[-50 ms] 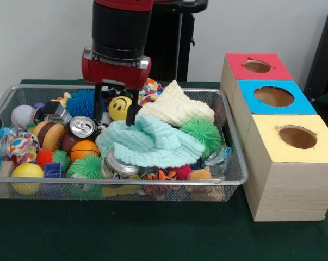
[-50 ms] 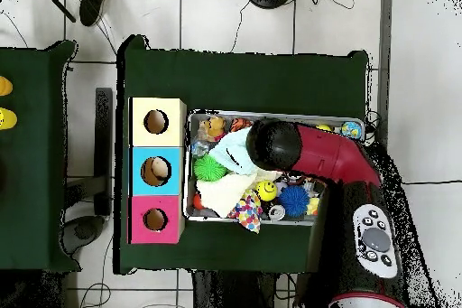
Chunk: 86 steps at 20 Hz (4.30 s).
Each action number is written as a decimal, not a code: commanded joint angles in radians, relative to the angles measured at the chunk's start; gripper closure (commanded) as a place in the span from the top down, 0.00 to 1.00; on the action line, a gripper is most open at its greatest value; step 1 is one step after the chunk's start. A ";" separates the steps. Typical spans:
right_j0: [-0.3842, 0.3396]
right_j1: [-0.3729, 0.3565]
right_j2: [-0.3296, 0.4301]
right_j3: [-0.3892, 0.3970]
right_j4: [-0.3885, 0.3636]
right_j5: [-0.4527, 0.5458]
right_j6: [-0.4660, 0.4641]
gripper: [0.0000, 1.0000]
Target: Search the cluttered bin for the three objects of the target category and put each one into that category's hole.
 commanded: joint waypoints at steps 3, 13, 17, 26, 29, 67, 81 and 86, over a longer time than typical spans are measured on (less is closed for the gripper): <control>0.039 0.049 0.005 0.058 0.036 -0.033 0.228 1.00; 0.042 0.136 -0.010 0.079 0.046 -0.165 0.235 1.00; 0.046 0.162 -0.016 0.081 0.056 -0.178 0.231 1.00; 0.059 0.207 -0.042 0.060 0.038 -0.111 0.171 1.00; 0.065 0.215 -0.044 0.051 0.061 -0.073 0.185 1.00; 0.170 0.163 -0.215 -0.010 0.091 -0.020 0.168 0.00; 0.116 0.143 -0.159 0.062 0.165 0.003 0.202 1.00; 0.136 0.132 -0.165 0.111 0.265 0.053 0.299 1.00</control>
